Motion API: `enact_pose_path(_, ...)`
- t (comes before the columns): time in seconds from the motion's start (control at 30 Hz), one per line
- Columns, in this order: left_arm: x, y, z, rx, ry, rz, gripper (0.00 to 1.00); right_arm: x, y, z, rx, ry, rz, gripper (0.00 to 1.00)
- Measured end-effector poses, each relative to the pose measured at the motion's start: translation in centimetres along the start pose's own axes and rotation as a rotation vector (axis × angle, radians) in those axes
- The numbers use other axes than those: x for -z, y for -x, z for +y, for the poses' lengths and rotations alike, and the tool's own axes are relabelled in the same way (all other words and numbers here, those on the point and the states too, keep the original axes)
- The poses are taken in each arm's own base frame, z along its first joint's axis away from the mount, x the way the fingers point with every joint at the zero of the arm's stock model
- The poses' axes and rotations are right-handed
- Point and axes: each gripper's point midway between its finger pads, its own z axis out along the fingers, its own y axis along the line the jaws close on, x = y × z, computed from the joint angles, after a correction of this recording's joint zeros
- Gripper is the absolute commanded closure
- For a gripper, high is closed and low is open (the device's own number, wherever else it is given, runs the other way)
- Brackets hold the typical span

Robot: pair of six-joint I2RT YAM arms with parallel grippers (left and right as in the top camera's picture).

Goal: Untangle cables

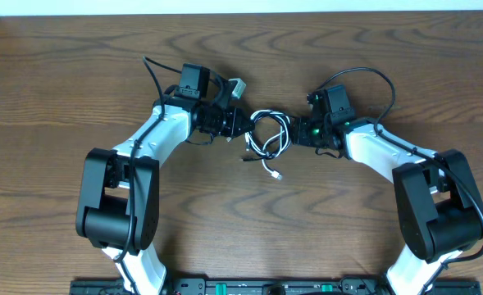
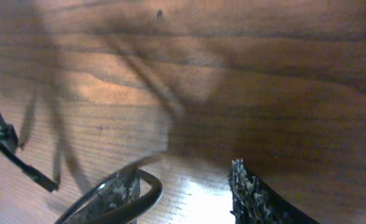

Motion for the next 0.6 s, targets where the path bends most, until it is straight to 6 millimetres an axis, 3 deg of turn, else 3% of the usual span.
enact_pose_path(0.13,0.0,0.0,0.0,0.000,0.000,0.000,0.92,0.2,1.1,-1.2,-0.014,-0.034,-0.039,0.55)
enact_pose_path(0.43,0.0,0.0,0.0,0.000,0.000,0.000,0.93,1.9,5.1,-7.7,-0.101,-0.226,-0.190,0.50)
enact_pose_path(0.6,0.0,0.0,0.0,0.000,0.000,0.000,0.93,2.4,5.3,-8.0,-0.092,-0.230,-0.194,0.48)
